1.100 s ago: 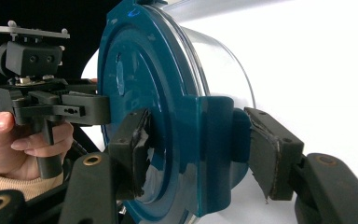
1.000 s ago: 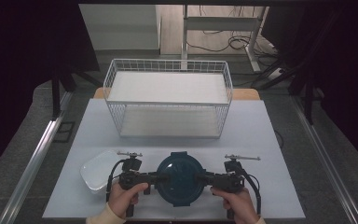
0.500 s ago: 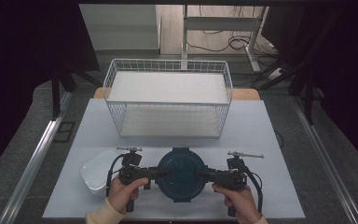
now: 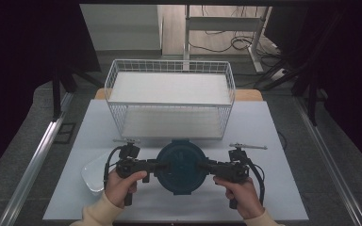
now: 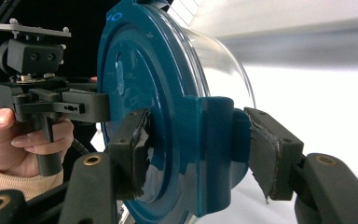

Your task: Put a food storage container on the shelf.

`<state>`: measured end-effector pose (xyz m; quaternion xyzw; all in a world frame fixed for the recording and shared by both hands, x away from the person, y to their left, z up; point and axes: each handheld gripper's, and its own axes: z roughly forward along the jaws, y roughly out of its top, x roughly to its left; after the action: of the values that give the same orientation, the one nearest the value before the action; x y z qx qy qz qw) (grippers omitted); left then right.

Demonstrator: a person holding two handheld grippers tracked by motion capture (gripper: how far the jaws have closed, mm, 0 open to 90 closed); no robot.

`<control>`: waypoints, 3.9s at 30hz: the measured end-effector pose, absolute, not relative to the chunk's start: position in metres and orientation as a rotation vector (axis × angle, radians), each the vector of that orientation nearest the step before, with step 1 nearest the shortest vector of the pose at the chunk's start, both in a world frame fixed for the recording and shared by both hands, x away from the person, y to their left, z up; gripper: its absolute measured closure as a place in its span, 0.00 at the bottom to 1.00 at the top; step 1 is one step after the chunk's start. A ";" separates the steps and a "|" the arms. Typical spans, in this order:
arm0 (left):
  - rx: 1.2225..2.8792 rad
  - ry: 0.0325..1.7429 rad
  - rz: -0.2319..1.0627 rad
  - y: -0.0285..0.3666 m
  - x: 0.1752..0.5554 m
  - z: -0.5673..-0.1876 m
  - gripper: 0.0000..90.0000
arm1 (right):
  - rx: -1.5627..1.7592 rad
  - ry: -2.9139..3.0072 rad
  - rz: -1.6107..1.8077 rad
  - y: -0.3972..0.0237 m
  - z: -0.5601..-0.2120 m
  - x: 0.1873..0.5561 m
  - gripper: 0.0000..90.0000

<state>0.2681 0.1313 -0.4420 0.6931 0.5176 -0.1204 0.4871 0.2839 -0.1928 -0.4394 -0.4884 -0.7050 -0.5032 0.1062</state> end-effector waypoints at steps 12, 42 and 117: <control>1.669 1.248 -0.267 0.138 0.278 -0.418 0.43 | -1.402 -2.098 -1.522 -0.187 -0.415 0.297 0.49; 1.677 1.211 -0.196 0.150 0.306 -0.354 0.43 | -1.344 -2.121 -1.586 -0.174 -0.355 0.327 0.49; 1.621 1.246 -0.252 0.184 0.456 -0.301 0.43 | -1.409 -2.139 -1.515 -0.139 -0.288 0.471 0.48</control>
<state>0.4558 0.1841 -0.3007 0.6748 0.5184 -0.1049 0.5147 0.4706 -0.1386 -0.2880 -0.4719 -0.7163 -0.5074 0.0828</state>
